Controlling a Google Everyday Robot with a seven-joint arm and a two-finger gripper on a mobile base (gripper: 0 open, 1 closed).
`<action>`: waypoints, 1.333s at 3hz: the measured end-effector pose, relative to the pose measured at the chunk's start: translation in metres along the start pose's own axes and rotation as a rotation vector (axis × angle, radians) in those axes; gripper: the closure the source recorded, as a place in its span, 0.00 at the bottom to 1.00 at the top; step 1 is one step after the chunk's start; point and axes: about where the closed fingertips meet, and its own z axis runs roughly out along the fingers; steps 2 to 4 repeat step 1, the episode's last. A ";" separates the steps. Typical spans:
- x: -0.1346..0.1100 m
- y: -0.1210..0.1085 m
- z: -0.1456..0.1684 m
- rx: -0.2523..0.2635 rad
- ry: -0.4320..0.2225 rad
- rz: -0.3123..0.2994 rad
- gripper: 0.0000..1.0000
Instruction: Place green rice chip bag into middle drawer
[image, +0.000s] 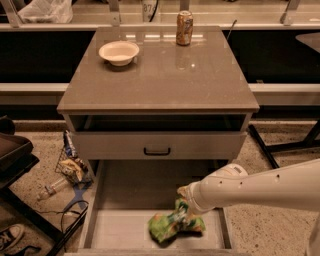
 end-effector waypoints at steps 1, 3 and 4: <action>0.000 0.000 0.000 -0.001 0.000 -0.001 0.00; 0.000 0.000 0.000 -0.001 0.000 -0.001 0.00; 0.000 0.000 0.000 -0.001 0.000 -0.001 0.00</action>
Offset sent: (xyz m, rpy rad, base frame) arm 0.0000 0.0000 0.0000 0.0000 0.0000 0.0000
